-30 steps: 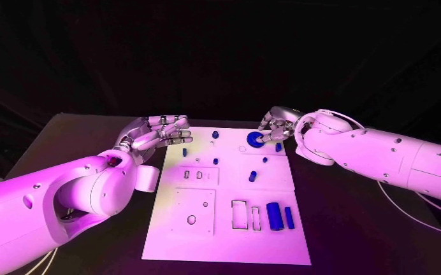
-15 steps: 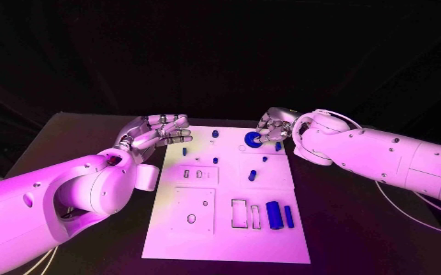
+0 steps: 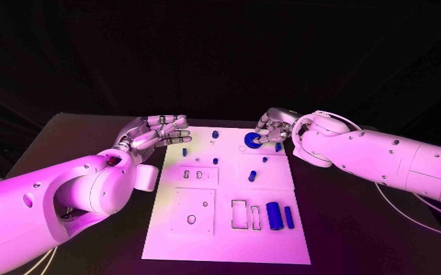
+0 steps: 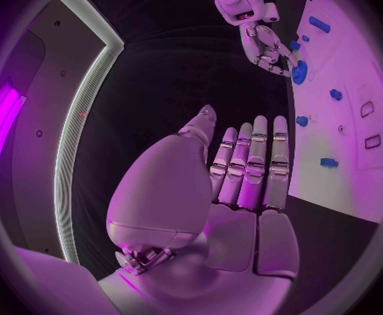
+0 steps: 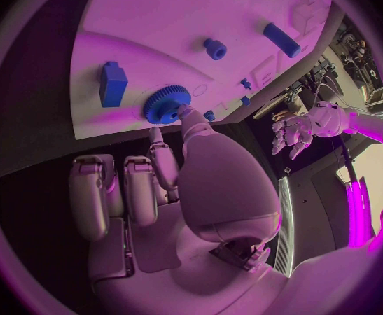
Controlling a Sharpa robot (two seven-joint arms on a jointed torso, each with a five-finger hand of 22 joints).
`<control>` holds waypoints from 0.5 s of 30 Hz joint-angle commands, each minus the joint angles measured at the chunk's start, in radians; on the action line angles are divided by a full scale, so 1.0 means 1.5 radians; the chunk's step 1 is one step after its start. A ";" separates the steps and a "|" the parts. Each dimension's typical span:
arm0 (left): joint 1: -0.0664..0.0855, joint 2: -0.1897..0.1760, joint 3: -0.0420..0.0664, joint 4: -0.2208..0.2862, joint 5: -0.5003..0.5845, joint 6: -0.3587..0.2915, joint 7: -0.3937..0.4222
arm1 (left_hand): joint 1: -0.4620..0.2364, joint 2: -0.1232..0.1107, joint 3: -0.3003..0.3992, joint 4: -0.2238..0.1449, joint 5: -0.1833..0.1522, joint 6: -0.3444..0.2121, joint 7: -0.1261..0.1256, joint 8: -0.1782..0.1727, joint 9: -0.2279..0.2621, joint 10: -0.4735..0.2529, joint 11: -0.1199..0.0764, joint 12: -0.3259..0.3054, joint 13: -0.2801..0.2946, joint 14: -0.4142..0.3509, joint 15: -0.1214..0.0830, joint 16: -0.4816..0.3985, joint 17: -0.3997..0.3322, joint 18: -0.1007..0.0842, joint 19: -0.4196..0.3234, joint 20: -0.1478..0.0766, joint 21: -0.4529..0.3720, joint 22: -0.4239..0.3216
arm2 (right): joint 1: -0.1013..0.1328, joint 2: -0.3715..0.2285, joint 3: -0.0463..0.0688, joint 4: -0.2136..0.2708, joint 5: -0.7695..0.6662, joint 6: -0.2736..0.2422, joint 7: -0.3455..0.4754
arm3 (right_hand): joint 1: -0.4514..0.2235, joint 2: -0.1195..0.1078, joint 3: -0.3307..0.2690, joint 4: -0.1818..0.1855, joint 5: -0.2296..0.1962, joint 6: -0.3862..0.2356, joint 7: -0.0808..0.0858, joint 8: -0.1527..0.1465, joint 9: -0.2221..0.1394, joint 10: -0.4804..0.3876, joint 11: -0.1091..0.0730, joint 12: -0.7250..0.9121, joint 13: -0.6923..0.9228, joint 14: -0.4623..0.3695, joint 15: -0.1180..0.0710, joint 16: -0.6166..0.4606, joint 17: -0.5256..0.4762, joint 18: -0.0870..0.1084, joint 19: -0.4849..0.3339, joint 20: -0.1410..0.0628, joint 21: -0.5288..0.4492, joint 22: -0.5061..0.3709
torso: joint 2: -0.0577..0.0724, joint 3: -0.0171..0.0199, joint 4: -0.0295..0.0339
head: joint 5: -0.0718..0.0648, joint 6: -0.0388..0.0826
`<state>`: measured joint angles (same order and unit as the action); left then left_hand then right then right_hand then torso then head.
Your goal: Assemble the parts on the task board
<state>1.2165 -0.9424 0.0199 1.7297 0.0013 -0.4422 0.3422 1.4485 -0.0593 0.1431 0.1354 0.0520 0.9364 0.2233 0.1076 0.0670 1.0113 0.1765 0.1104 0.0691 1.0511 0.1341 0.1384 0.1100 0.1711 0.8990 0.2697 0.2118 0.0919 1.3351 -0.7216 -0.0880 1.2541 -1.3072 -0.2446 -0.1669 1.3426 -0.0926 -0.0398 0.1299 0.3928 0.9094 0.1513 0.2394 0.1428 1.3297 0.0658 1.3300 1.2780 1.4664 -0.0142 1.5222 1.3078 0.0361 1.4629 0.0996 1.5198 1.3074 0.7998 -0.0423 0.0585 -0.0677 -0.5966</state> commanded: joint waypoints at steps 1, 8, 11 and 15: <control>0.001 0.002 0.001 0.000 0.001 0.013 0.001 | 0.003 0.003 0.000 -0.005 -0.001 -0.001 0.005 -0.002 -0.001 0.000 0.002 -0.003 -0.001 -0.001 0.003 -0.002 0.001 0.009 0.001 0.002 -0.002 -0.001 | -0.001 -0.003 0.000 0.008 -0.009 -0.024 0.015 | 0.005 0.003 -0.004 0.002 0.004 -0.002 -0.001 0.004 0.001 0.006 0.001 0.004 0.002 0.056 0.006 0.005 0.112 -0.013 0.042 0.003 0.005 0.135 | 0.000 0.0001 0.0004 | 0.000 0.000; 0.001 0.002 0.001 -0.001 0.001 0.013 0.000 | 0.003 0.003 0.000 -0.006 -0.001 -0.001 0.005 -0.003 -0.001 -0.001 0.003 -0.004 -0.001 -0.001 0.003 -0.003 0.001 0.009 0.001 0.002 -0.002 -0.001 | -0.001 -0.011 0.000 0.028 -0.004 -0.036 0.019 | 0.001 0.004 -0.007 0.006 0.008 -0.004 0.000 0.004 0.000 0.003 0.002 0.003 0.000 0.056 0.007 0.005 0.113 -0.013 0.042 0.003 0.005 0.136 | 0.000 -0.0003 -0.0001 | 0.000 0.001; 0.001 0.002 0.001 -0.001 0.001 0.013 0.000 | 0.003 0.003 0.000 -0.006 -0.001 -0.001 0.005 -0.003 -0.001 -0.001 0.003 -0.004 -0.001 -0.001 0.003 -0.003 0.001 0.009 0.001 0.002 -0.002 -0.001 | -0.001 -0.014 0.000 0.031 -0.003 -0.034 0.019 | 0.000 0.004 -0.008 0.007 0.009 -0.004 0.000 0.004 0.000 0.003 0.002 0.003 0.001 0.056 0.007 0.005 0.113 -0.013 0.043 0.003 0.005 0.137 | 0.000 -0.0006 0.0002 | -0.001 0.001; 0.001 0.001 0.001 -0.001 0.001 0.014 -0.001 | 0.003 0.003 0.000 -0.006 -0.001 -0.001 0.005 -0.003 -0.001 -0.001 0.003 -0.004 -0.001 -0.001 0.003 -0.003 0.001 0.009 0.001 0.002 -0.002 -0.001 | -0.001 -0.015 0.000 0.032 -0.002 -0.027 0.017 | -0.001 0.004 -0.009 0.008 0.009 -0.004 0.000 0.004 0.000 0.003 0.002 0.003 0.001 0.056 0.007 0.006 0.114 -0.013 0.043 0.003 0.006 0.137 | 0.000 -0.0007 0.0003 | -0.001 0.001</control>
<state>1.2165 -0.9425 0.0198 1.7266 0.0013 -0.4411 0.3396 1.4485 -0.0593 0.1431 0.1354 0.0520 0.9364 0.2233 0.1076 0.0670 1.0114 0.1765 0.1104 0.0683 1.0511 0.1341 0.1385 0.1104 0.1711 0.8990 0.2697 0.2118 0.0921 1.3341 -0.7437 -0.0879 1.3006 -1.3055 -0.2864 -0.1501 1.3426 -0.0926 -0.0508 0.1409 0.4025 0.9094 0.1513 0.2394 0.1425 1.3346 0.0678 1.3299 1.2795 1.4628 -0.0107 1.5260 1.3076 0.0365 1.4629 0.0997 1.5237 1.3081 0.7998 -0.0427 0.0587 -0.0687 -0.5946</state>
